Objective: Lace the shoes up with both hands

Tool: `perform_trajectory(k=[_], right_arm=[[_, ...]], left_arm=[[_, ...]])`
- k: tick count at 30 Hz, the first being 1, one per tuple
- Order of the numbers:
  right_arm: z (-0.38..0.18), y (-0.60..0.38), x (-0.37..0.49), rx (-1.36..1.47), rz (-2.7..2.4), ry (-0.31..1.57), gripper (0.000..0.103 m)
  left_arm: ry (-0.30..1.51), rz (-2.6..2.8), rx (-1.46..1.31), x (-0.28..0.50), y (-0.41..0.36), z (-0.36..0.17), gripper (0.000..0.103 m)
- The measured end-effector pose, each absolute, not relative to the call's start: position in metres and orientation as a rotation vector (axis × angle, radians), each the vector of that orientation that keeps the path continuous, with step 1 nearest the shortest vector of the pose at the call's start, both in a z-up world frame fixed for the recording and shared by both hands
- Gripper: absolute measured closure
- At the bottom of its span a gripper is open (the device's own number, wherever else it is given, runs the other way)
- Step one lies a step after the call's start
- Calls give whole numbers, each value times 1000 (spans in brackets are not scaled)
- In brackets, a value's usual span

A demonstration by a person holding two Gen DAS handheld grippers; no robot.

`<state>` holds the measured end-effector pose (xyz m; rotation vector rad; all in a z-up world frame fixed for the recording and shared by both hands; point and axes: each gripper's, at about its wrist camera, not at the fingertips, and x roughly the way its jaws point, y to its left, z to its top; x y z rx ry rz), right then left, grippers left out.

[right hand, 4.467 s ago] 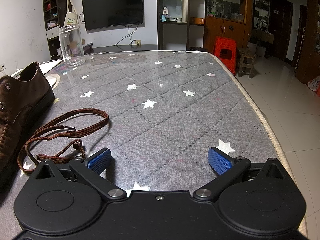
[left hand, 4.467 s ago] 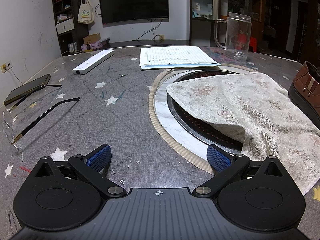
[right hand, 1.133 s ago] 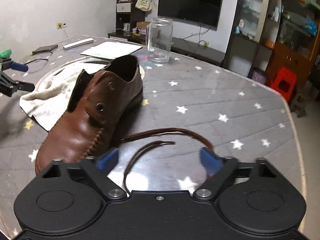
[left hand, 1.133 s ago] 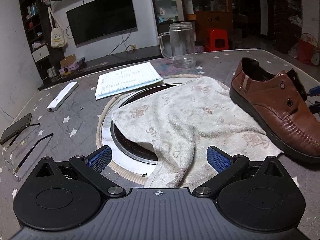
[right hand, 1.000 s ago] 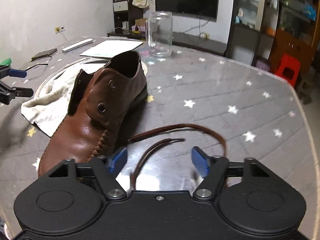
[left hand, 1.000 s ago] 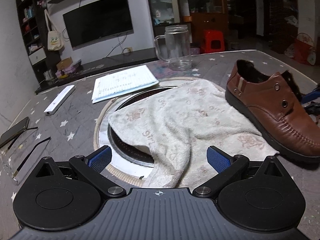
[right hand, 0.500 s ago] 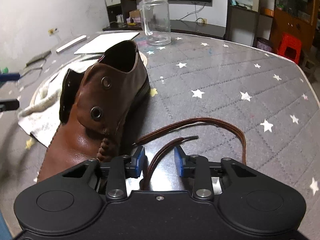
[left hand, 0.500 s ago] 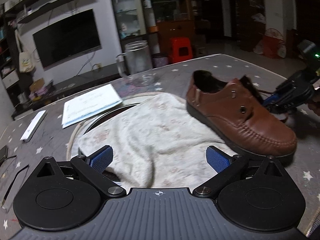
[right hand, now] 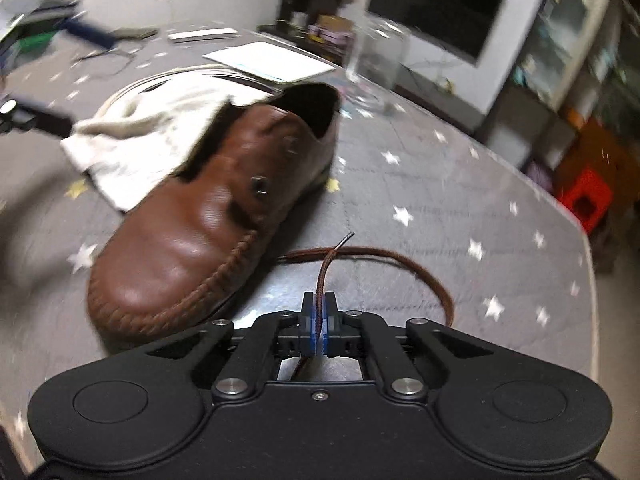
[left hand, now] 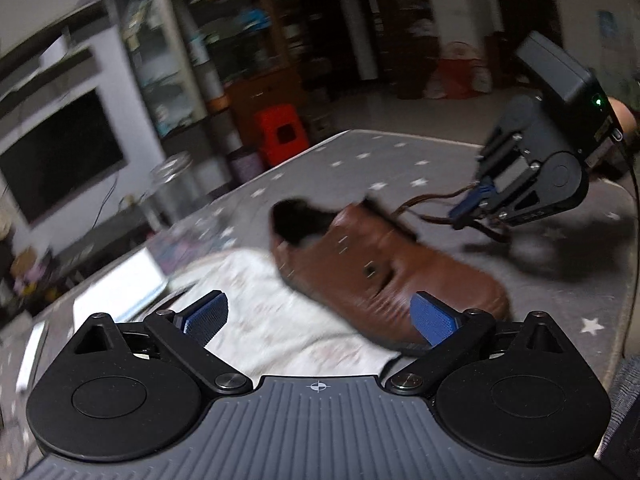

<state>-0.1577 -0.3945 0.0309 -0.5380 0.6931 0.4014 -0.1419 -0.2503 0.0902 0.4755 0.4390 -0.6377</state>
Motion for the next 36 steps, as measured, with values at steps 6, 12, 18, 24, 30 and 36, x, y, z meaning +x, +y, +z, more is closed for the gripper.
perform_trajectory(k=[6, 12, 18, 24, 30, 36], right_arm=[[42, -382, -179, -756, 470, 635, 100], [40, -372, -191, -982, 517, 603, 100], [35, -368, -192, -1149, 536, 573, 100], [22, -365, -189, -1284, 560, 540, 100], [11, -363, -183, -1375, 591, 516, 100], [3, -362, -175, -1425, 613, 517, 100]], left_arm=[[471, -740, 554, -129, -276, 92, 16], [519, -826, 632, -112, -299, 92, 24], [567, -911, 710, -95, -322, 91, 31], [615, -957, 808, -79, -342, 82, 33], [652, -993, 843, -65, -346, 71, 38], [691, -1021, 848, -53, -345, 65, 43]])
